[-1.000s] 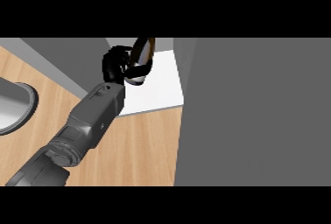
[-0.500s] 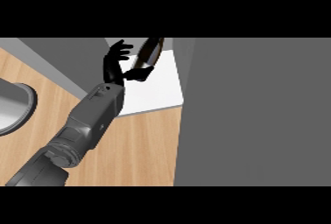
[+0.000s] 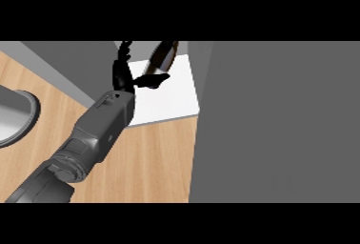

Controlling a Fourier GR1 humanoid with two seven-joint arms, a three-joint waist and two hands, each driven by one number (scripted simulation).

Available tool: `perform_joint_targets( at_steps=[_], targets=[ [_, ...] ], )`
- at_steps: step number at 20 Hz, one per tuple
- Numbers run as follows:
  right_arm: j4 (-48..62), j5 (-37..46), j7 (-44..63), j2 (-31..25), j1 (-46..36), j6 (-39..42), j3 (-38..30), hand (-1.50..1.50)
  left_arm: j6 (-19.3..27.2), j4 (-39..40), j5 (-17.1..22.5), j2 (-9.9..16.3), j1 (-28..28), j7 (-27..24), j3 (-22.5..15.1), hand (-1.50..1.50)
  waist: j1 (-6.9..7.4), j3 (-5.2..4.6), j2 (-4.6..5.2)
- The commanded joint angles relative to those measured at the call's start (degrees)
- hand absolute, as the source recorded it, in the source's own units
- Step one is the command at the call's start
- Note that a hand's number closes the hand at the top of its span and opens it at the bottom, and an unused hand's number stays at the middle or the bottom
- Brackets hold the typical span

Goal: Pick up the wine, place it into the cabinet and close the cabinet

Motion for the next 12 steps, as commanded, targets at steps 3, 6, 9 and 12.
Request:
perform_joint_targets(
  at_steps=[3, 6, 9, 12],
  targets=[
    [-0.24, -0.57, 0.31, -0.13, -0.50, -0.41, -0.48, -1.50, -6.25, 0.82, -2.70, 4.34, 1.43, -2.54, -2.47, -1.50, 2.07, 0.06, -0.48],
    [-1.48, 0.31, 0.87, 0.59, -1.08, -1.80, -0.01, -1.50, -11.06, -0.07, -4.20, 2.99, -0.22, -1.80, -3.99, -1.50, 2.23, 0.05, -1.14],
    [-1.24, 1.30, 1.09, 0.56, -0.66, -2.17, 0.31, -1.50, -18.44, -4.36, -1.52, 2.62, 0.56, -5.91, -1.23, -1.50, 3.98, -0.03, -1.64],
    [1.30, 1.18, 0.10, -0.18, -0.29, -1.41, -0.73, -1.50, -26.66, -7.80, 0.62, 1.97, 1.48, -9.73, 1.06, -1.50, 5.88, 0.04, -1.96]
  ],
)
